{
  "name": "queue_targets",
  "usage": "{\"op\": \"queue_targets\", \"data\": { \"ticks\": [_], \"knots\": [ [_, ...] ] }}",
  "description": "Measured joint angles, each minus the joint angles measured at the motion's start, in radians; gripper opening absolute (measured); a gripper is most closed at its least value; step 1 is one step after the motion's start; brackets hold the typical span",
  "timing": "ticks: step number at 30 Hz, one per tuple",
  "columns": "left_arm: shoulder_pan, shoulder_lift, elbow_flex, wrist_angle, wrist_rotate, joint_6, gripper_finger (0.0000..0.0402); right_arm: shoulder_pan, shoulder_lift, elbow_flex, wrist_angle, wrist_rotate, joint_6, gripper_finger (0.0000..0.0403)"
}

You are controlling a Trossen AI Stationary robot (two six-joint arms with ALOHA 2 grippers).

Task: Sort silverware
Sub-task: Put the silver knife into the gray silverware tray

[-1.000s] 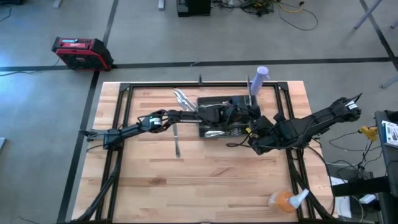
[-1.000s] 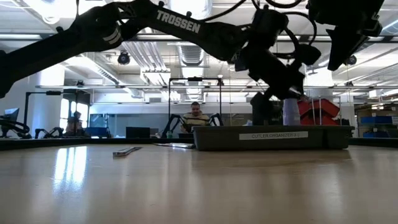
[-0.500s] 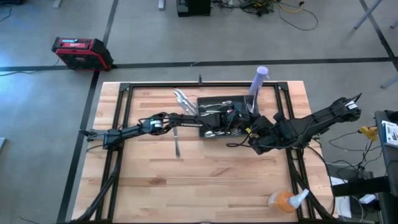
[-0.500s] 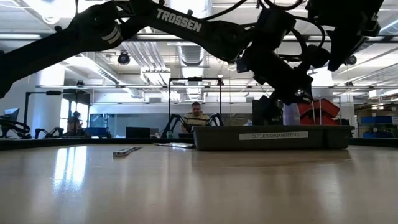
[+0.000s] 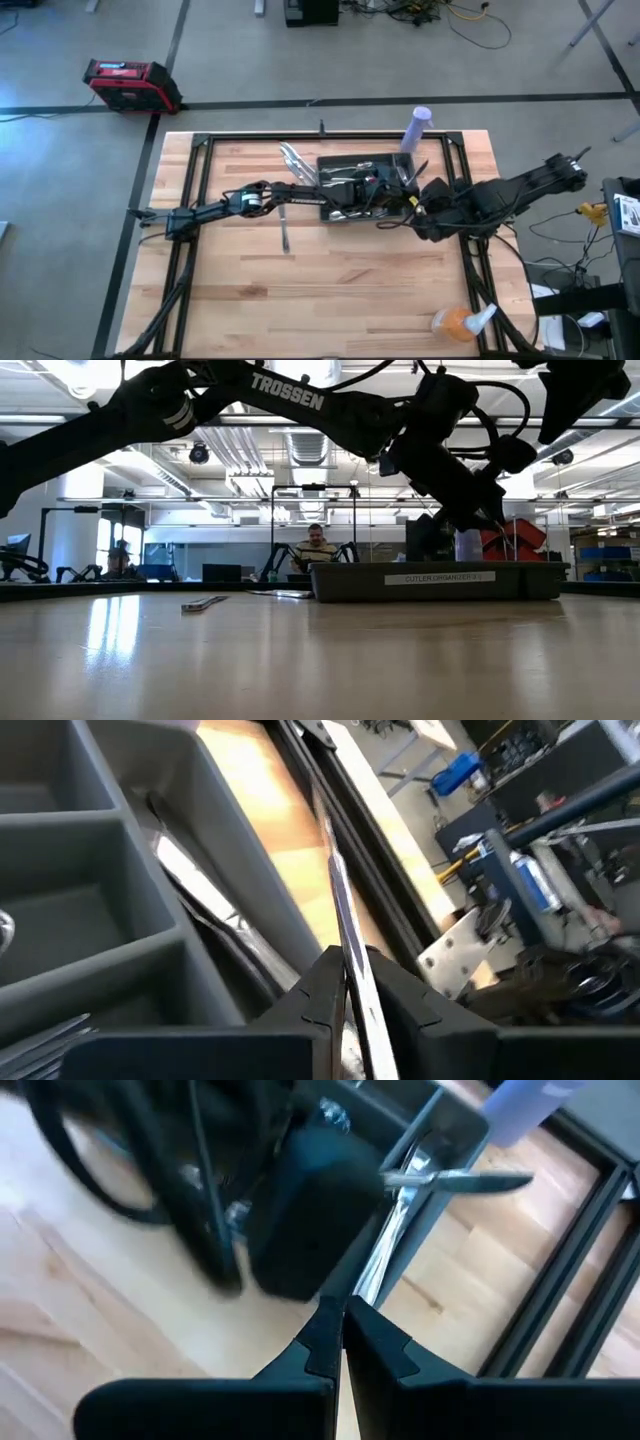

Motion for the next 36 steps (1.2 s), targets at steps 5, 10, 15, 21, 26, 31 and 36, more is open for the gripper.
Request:
{"op": "queue_targets", "data": {
  "ticks": [5,10,15,21,26,31,36],
  "knots": [
    [-0.013,-0.007,0.000,-0.047,0.002,0.084,0.0007,0.000,-0.001,-0.028,-0.018,-0.053,-0.057,0.0000],
    [-0.037,-0.031,-0.002,-0.113,-0.003,0.188,0.0006,0.006,-0.001,-0.039,-0.055,-0.077,-0.050,0.0000],
    [-0.053,-0.042,-0.004,-0.166,-0.030,0.255,0.0005,0.006,-0.016,-0.038,-0.119,-0.075,-0.043,0.0000],
    [-0.074,-0.075,-0.089,-0.235,-0.084,0.295,0.0005,0.008,-0.078,-0.036,-0.114,-0.056,-0.097,0.0000],
    [-0.075,-0.178,-0.332,-0.109,-0.100,0.303,0.0004,0.008,-0.129,-0.032,-0.092,-0.021,-0.155,0.0000],
    [-0.074,-0.378,-0.686,0.228,-0.127,0.369,0.0004,0.008,-0.150,-0.035,-0.011,-0.008,-0.212,0.0000],
    [-0.077,-0.534,-0.917,0.465,-0.109,0.375,0.0004,0.006,-0.127,-0.040,0.077,0.037,-0.227,0.0000]
  ]
}}
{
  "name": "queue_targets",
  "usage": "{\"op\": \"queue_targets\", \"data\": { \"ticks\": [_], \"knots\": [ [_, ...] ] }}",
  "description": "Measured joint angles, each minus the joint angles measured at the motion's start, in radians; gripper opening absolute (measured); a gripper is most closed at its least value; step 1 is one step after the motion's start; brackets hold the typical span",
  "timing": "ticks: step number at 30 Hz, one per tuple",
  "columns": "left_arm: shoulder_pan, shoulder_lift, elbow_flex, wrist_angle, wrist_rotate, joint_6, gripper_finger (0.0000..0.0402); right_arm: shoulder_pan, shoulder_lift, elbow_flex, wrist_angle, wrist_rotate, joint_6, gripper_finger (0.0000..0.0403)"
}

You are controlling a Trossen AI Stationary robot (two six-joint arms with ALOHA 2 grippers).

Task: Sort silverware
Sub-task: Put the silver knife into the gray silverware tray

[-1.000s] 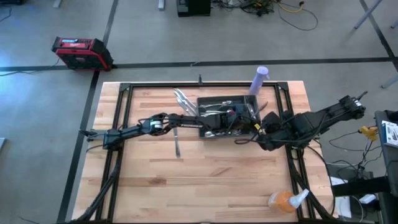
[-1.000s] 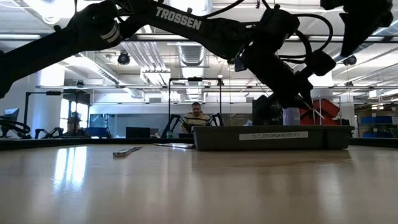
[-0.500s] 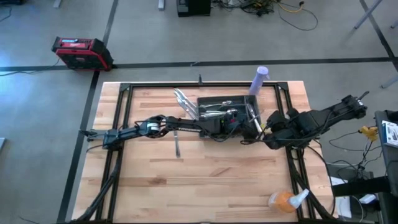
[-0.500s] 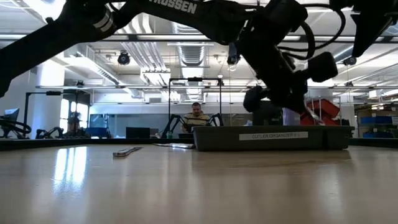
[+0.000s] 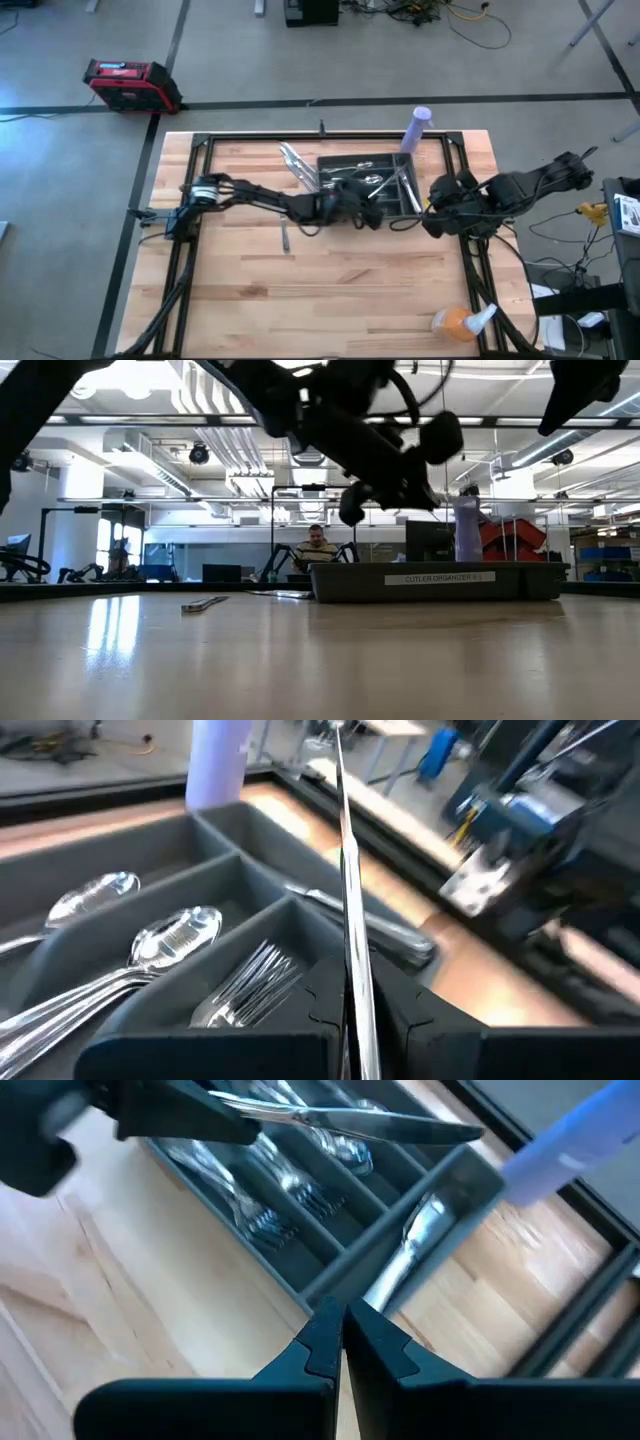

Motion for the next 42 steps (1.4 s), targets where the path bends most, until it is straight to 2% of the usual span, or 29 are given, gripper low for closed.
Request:
{"op": "queue_targets", "data": {
  "ticks": [3,7,10,12,15,21,26,30,33,38,42],
  "knots": [
    [-0.008,-0.055,-0.088,0.113,0.020,-0.029,0.0004,0.000,0.026,-0.018,0.050,0.016,0.004,0.0000],
    [-0.016,-0.107,-0.208,0.344,0.061,-0.068,0.0004,-0.001,0.052,-0.074,0.131,0.029,0.030,0.0004],
    [-0.012,-0.143,-0.312,0.542,0.086,-0.070,0.0004,-0.006,0.034,-0.117,0.201,0.100,0.071,0.0021],
    [-0.006,-0.156,-0.368,0.677,0.105,-0.060,0.0004,-0.006,0.004,-0.154,0.294,0.145,0.062,0.0037],
    [-0.004,-0.166,-0.427,0.813,0.147,-0.047,0.0004,-0.014,-0.036,-0.223,0.564,0.168,-0.062,0.0068],
    [-0.007,-0.174,-0.440,0.948,0.267,-0.003,0.0004,-0.054,-0.046,-0.360,1.147,0.149,-0.412,0.0149],
    [-0.012,-0.177,-0.440,1.069,0.370,0.001,0.0003,-0.059,-0.022,-0.398,1.391,0.149,-0.602,0.0186],
    [-0.012,-0.177,-0.440,1.068,0.383,-0.002,0.0003,-0.059,0.001,-0.398,1.603,0.115,-0.776,0.0189],
    [-0.012,-0.177,-0.440,1.088,0.397,-0.001,0.0003,-0.065,0.023,-0.398,1.708,0.082,-0.848,0.0183],
    [-0.019,-0.177,-0.440,1.124,0.445,0.005,0.0003,-0.106,0.051,-0.398,1.741,0.072,-0.865,0.0168],
    [-0.019,-0.177,-0.440,1.122,0.444,0.005,0.0003,-0.137,0.085,-0.399,1.833,-0.024,-0.866,0.0158]
  ]
}}
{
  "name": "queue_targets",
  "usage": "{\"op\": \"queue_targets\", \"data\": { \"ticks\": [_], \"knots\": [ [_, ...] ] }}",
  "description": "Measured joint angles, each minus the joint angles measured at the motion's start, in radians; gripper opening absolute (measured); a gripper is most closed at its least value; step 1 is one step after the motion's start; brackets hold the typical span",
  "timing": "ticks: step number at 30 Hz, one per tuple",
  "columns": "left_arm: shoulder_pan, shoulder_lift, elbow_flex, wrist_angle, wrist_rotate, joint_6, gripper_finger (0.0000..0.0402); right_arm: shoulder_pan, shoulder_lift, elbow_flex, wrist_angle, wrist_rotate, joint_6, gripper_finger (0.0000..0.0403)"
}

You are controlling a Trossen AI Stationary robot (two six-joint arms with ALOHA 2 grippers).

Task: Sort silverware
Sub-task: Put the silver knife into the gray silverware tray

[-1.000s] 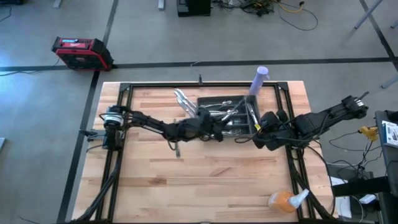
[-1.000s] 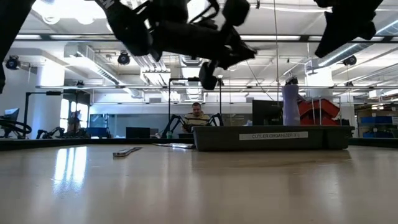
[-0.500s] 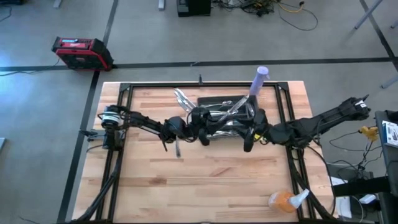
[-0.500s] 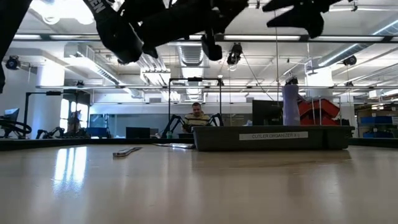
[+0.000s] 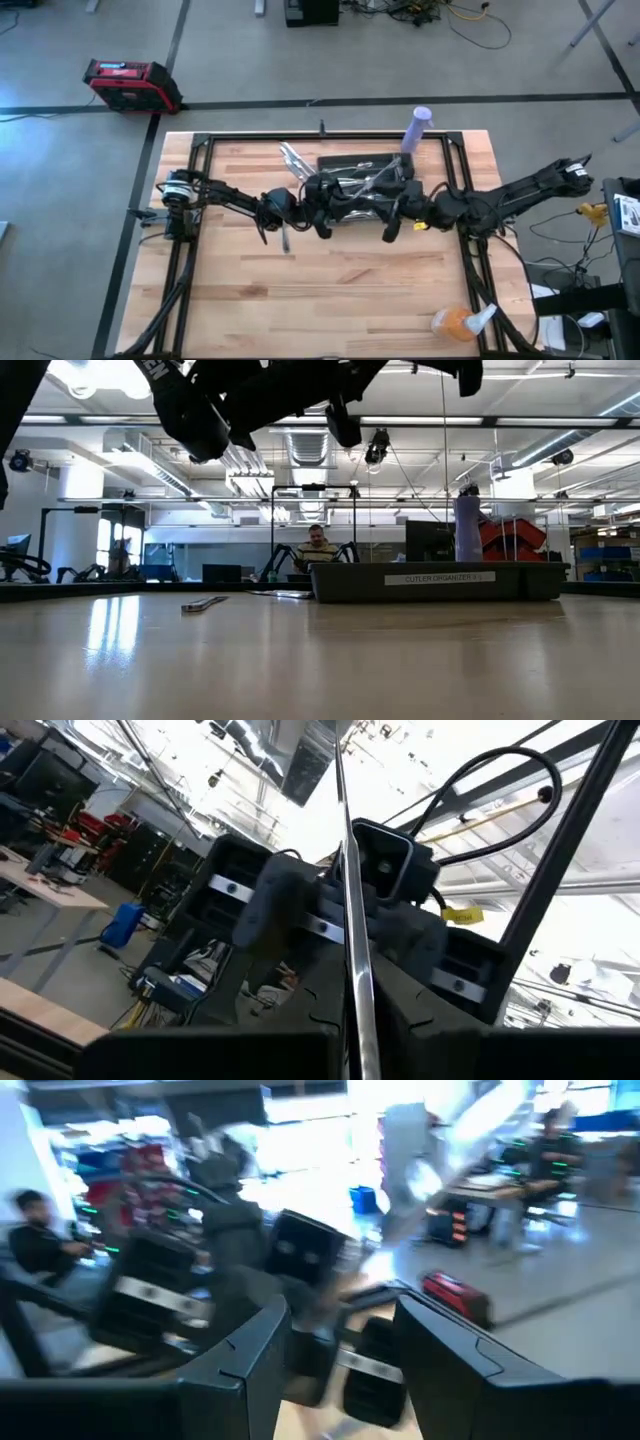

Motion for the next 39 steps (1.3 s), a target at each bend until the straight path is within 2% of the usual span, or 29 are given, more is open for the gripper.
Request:
{"op": "queue_targets", "data": {
  "ticks": [2,9,18,20,25,28,35,39],
  "knots": [
    [0.000,0.000,0.000,0.001,-0.001,0.000,0.0003,-0.012,0.011,0.000,0.023,-0.033,0.000,0.0154],
    [-0.002,0.000,0.000,0.000,-0.005,0.012,0.0003,-0.057,0.018,0.000,0.084,-0.038,0.006,0.0127],
    [-0.001,0.000,0.000,-0.001,-0.008,0.023,0.0003,-0.079,0.026,0.001,0.094,-0.099,0.058,0.0023],
    [-0.001,0.000,0.000,0.000,-0.002,0.034,0.0003,-0.079,0.029,0.004,0.094,-0.116,0.070,0.0010],
    [-0.002,0.000,0.000,-0.005,-0.001,0.075,0.0018,-0.081,0.041,0.013,0.088,-0.118,0.089,0.0006],
    [0.000,0.002,0.000,-0.016,-0.002,0.088,0.0042,-0.081,0.038,0.013,0.074,-0.123,0.088,0.0003],
    [0.006,-0.033,-0.014,-0.076,0.023,0.238,0.0095,-0.081,0.002,0.032,0.064,-0.111,0.091,0.0001],
    [0.015,-0.084,-0.065,-0.114,0.023,0.301,0.0118,-0.087,-0.022,0.119,-0.095,-0.078,0.090,0.0001]
  ]
}}
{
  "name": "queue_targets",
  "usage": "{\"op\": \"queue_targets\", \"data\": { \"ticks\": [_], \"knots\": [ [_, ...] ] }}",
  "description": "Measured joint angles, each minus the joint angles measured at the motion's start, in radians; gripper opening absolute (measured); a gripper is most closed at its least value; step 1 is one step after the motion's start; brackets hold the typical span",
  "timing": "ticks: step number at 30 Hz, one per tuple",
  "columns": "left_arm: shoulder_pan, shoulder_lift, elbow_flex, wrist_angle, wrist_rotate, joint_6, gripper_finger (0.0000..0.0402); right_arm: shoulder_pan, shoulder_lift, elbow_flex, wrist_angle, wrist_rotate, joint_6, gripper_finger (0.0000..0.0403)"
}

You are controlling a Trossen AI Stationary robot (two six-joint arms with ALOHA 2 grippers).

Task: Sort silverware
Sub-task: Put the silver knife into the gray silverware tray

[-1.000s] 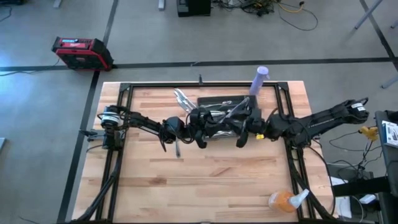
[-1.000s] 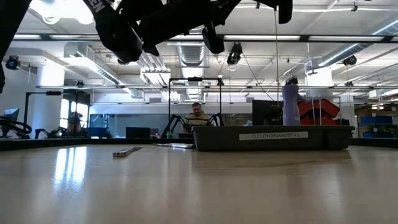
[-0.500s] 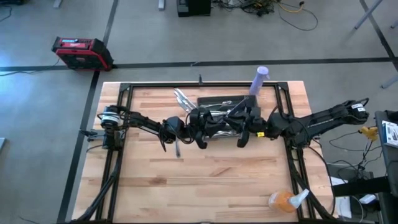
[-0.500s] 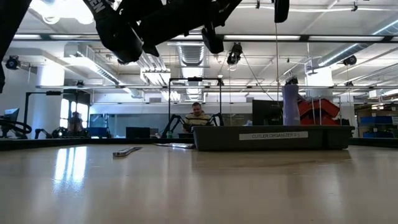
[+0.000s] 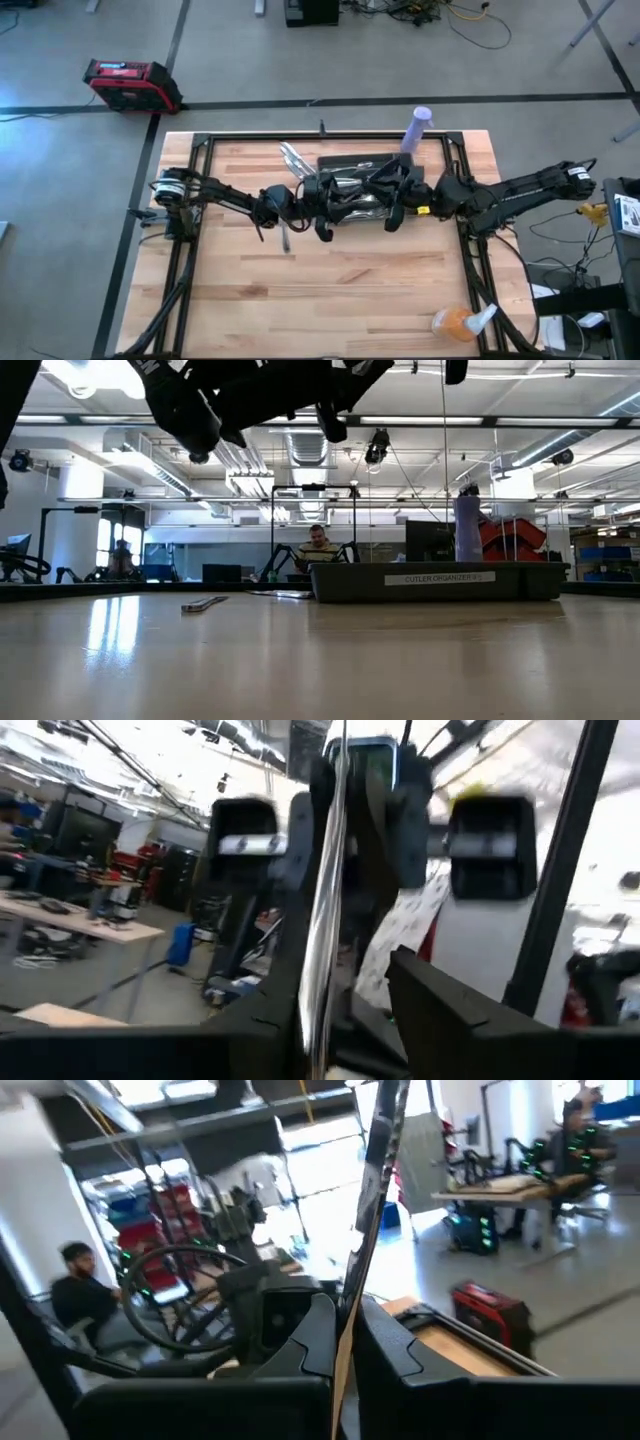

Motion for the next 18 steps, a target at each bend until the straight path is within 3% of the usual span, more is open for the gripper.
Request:
{"op": "queue_targets", "data": {
  "ticks": [2,5,9,15,18],
  "knots": [
    [0.007,-0.038,-0.051,-0.033,-0.030,0.061,0.0128,-0.002,-0.003,0.070,-0.128,0.031,0.013,0.0001],
    [0.019,-0.084,-0.150,-0.054,-0.174,0.133,0.0141,-0.023,0.003,0.209,-0.341,0.057,0.063,0.0001],
    [0.030,-0.155,-0.274,-0.048,-0.310,0.251,0.0153,-0.101,0.040,0.423,-0.755,0.061,0.203,0.0001],
    [0.027,-0.247,-0.404,-0.053,-0.335,0.297,0.0162,-0.271,0.128,0.610,-1.328,0.059,0.419,0.0000],
    [0.027,-0.278,-0.452,-0.051,-0.336,0.298,0.0160,-0.364,0.173,0.606,-1.534,-0.048,0.539,0.0000]
  ]
}}
